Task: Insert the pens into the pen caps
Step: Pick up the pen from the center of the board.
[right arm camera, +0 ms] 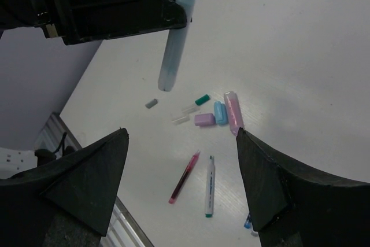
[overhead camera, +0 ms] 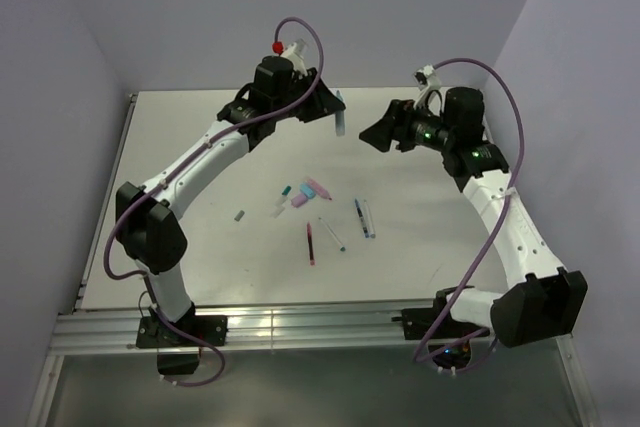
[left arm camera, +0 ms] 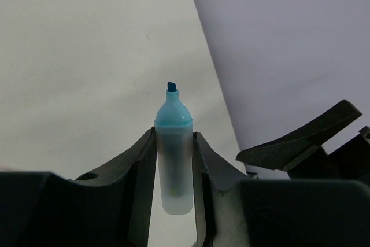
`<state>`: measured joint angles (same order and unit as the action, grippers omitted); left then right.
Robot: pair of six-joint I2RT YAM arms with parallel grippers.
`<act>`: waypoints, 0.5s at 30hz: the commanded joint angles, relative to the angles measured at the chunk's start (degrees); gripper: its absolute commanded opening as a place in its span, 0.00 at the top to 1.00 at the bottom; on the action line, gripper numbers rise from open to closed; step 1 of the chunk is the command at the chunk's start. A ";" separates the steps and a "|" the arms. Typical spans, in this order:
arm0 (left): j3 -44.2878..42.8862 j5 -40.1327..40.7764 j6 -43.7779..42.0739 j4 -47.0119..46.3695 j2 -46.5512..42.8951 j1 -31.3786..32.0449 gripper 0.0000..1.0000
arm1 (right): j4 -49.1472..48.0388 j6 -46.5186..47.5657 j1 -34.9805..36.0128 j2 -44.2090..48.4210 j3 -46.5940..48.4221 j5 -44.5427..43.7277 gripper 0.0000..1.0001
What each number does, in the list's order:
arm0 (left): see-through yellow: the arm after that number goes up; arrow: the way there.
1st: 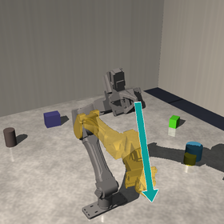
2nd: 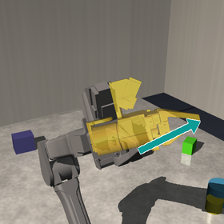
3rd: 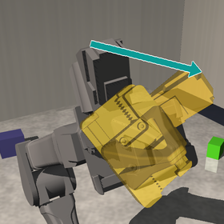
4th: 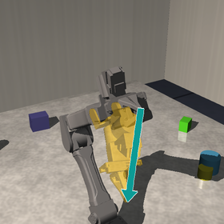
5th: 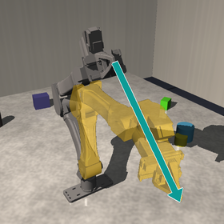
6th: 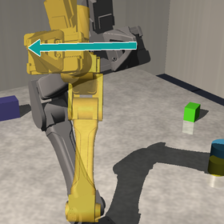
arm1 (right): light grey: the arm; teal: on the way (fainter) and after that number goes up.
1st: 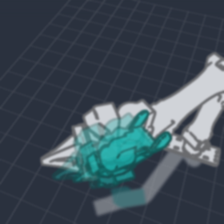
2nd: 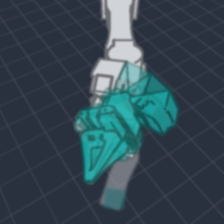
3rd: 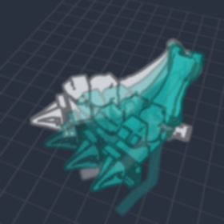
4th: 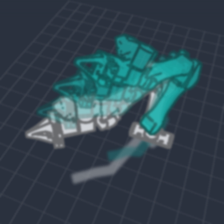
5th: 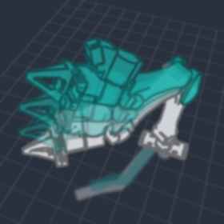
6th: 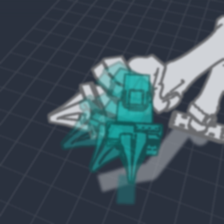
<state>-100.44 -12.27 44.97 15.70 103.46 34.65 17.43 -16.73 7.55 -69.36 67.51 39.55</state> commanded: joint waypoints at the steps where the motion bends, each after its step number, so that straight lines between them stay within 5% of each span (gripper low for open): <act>1: 0.33 -3.28 3.71 -2.61 -0.80 0.15 1.00 | -2.93 -1.99 4.13 -0.77 3.25 -5.70 0.17; 15: 2.53 -6.54 7.15 -6.12 0.43 0.59 1.00 | -1.35 -1.99 12.48 -7.18 7.46 -18.54 0.28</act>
<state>-98.56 -17.21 51.35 12.80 103.88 34.70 16.53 -19.42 18.96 -75.16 71.99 24.75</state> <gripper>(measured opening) 0.331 0.725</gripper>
